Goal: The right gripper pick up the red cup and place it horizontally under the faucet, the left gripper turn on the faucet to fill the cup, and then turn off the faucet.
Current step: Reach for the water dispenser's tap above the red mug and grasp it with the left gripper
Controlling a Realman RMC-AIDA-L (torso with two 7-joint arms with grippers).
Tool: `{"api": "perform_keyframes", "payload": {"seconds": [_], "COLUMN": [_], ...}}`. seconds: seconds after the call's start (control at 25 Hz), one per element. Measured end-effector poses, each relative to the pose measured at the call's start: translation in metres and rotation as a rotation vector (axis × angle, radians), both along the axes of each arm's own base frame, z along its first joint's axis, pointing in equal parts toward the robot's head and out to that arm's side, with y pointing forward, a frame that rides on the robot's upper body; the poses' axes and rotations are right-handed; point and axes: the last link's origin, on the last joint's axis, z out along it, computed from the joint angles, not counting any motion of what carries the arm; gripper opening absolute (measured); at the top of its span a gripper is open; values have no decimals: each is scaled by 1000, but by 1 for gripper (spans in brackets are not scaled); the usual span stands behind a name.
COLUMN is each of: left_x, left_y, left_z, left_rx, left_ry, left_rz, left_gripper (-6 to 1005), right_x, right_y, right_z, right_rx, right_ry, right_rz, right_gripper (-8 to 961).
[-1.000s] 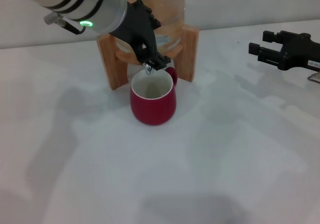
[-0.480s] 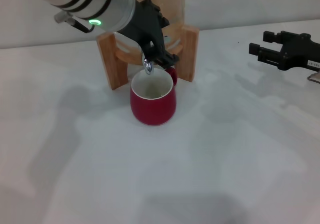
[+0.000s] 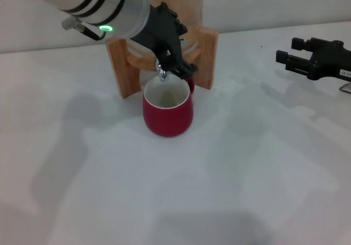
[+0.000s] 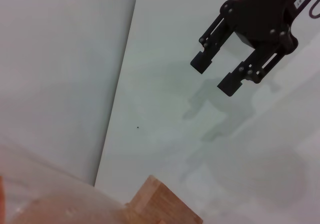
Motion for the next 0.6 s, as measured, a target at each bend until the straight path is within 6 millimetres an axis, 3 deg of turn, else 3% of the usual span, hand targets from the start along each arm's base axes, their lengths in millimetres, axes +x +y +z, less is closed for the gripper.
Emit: {"api": "perform_keyframes", "payload": {"seconds": [0.6], "left_x": [-9], "left_y": [0], "left_z": [0], "left_rx": [1], "left_ry": [-2], "left_rz": [27], "left_gripper": [797], "right_x": [1], "right_y": [0], "right_z": [0], "right_rx": [-1], "right_ry": [-1], "right_rz": [-3], "right_gripper": [576]}}
